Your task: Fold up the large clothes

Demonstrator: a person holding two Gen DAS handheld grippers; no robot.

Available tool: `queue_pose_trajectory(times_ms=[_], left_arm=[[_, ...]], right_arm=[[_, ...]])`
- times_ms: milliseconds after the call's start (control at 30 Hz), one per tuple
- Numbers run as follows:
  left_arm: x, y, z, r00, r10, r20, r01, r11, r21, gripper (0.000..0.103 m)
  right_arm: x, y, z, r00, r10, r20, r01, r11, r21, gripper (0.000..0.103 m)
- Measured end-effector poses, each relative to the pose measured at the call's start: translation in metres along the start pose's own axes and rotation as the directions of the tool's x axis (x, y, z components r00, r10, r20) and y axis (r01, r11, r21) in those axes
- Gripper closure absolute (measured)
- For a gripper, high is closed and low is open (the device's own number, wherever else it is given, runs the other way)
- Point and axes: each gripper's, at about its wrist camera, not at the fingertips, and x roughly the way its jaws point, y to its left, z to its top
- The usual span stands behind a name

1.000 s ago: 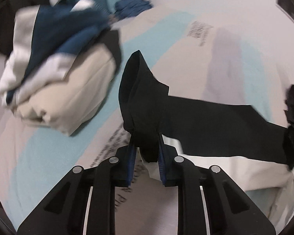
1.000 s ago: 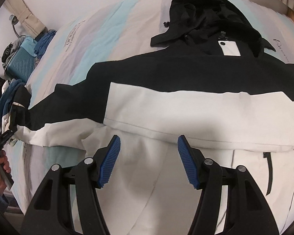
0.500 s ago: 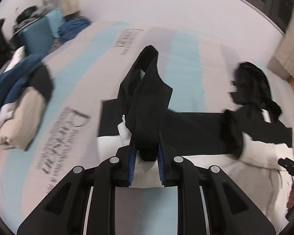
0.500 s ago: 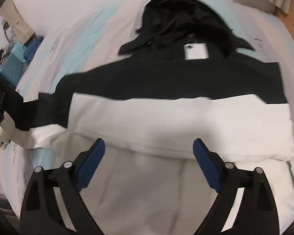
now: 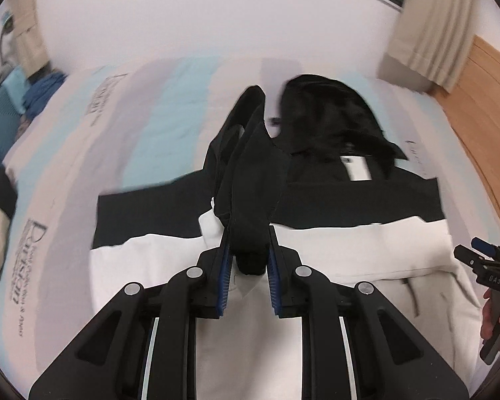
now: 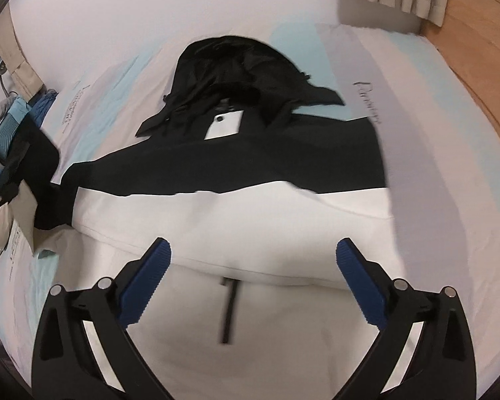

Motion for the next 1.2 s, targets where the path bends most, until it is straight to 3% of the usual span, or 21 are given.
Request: queue_pose_trajectory(times_ms=[500, 733, 1033, 1200], left_arm=[[0.048, -0.175, 0.002, 0.998, -0.014, -0.064, 0.019, 0.997, 0.075, 0.085], [0.073, -0.236, -0.002, 0.995, -0.029, -0.092, 0.038, 0.995, 0.096, 0.085], [0.097, -0.307, -0.002, 0.993, -0.066, -0.102, 0.077, 0.991, 0.108, 0.085], [0.12, -0.34, -0.01, 0.988, -0.056, -0.146, 0.076, 0.988, 0.133, 0.085]], right_arm=[[-0.014, -0.105, 0.015, 0.999, 0.012, 0.037, -0.012, 1.0, 0.007, 0.008], [-0.013, -0.142, 0.031, 0.996, 0.021, 0.091, -0.02, 1.0, -0.008, 0.008], [-0.007, -0.181, 0.043, 0.995, 0.02, 0.098, -0.018, 1.0, -0.015, 0.008], [-0.004, -0.199, 0.039, 0.996, 0.005, 0.09, -0.004, 1.0, -0.009, 0.008]])
